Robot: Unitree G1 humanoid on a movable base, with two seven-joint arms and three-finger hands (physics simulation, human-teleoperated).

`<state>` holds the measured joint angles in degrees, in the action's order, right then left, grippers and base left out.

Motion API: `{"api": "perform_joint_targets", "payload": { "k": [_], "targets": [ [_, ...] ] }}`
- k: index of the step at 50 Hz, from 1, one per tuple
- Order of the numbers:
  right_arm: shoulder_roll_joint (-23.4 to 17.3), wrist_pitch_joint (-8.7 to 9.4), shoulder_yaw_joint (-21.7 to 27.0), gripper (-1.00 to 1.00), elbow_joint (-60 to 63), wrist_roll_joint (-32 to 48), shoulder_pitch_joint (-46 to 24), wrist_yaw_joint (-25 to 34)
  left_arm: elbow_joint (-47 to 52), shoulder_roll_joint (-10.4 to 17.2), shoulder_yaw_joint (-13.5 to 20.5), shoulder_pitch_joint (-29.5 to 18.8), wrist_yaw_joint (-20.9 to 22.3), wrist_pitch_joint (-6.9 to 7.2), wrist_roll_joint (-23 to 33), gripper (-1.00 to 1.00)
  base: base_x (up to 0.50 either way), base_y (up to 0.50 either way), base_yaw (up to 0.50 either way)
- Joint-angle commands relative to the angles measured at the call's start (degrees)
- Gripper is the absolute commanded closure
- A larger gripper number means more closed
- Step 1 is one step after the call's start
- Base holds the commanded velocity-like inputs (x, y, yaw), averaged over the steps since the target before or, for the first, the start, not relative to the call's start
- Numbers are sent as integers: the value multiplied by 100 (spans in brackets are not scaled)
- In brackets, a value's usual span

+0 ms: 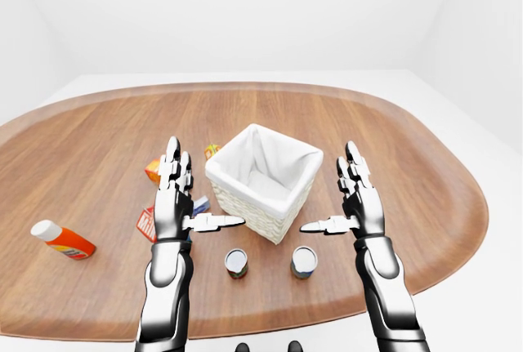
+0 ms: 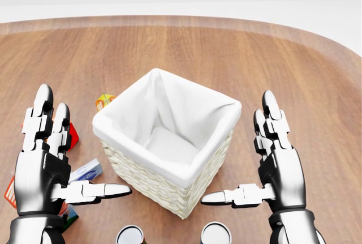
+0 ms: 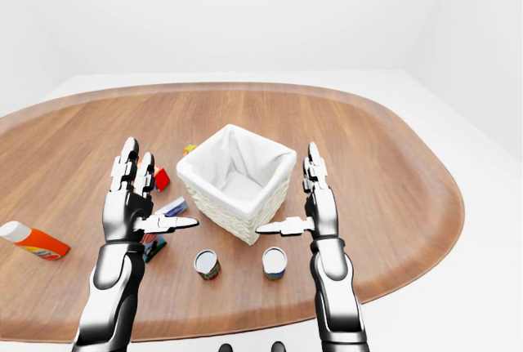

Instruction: Pick up the alphabet soup, and put it in the basket.

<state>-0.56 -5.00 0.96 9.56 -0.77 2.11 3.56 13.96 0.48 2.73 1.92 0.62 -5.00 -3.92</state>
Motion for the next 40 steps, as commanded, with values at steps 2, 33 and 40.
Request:
{"api": "perform_joint_targets", "payload": {
  "k": [2,33,40],
  "targets": [
    [2,0,-2,-100,-81,65,-21,-36,-67,4,13,-16,2,0,-3,-100,4,0,0],
    [-68,0,41,-100,-591,780,143,-205,-59,5,16,1,-4,0,-1,-100,0,0,0],
    [20,675,65,-100,314,604,588,-295,-34,6,26,6,-23,0,7,-100,0,0,0]
  ]
}}
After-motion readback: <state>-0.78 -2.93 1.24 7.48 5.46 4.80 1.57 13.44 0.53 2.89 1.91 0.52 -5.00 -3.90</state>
